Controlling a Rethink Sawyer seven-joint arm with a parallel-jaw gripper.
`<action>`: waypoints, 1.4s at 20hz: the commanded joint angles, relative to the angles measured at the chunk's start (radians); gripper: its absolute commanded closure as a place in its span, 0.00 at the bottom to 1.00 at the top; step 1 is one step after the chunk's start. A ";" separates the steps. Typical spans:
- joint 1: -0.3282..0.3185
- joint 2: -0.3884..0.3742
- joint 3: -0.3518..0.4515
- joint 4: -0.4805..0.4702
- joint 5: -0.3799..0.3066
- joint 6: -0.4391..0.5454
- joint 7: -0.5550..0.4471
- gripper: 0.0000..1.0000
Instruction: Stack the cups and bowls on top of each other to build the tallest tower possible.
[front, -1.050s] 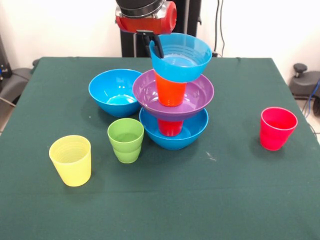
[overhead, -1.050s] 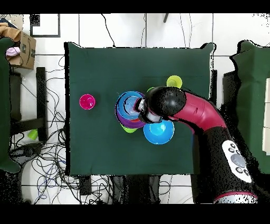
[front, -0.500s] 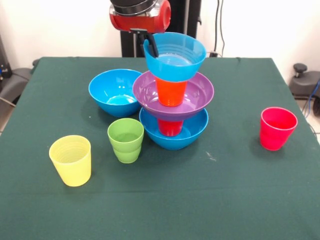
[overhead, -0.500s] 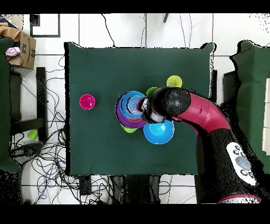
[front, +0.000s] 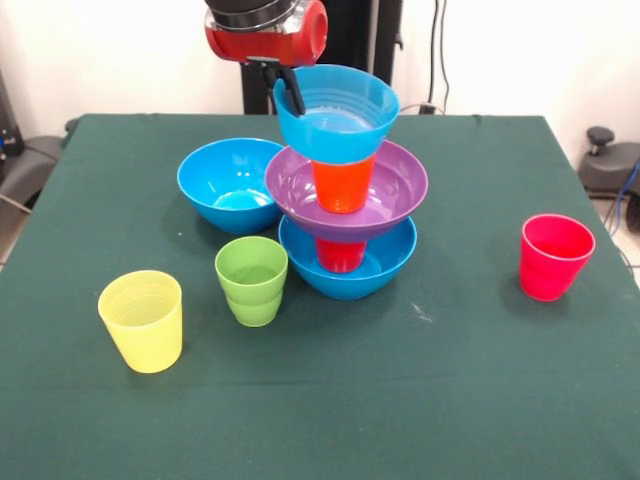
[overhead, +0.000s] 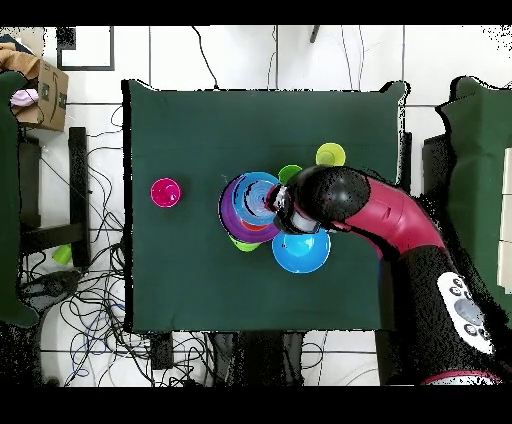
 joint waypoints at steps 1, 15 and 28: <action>0.014 0.028 0.074 0.060 -0.054 -0.109 -0.048 1.00; 0.024 0.028 0.069 0.102 -0.061 -0.174 -0.031 1.00; 0.023 0.020 0.066 0.116 -0.061 -0.175 -0.033 1.00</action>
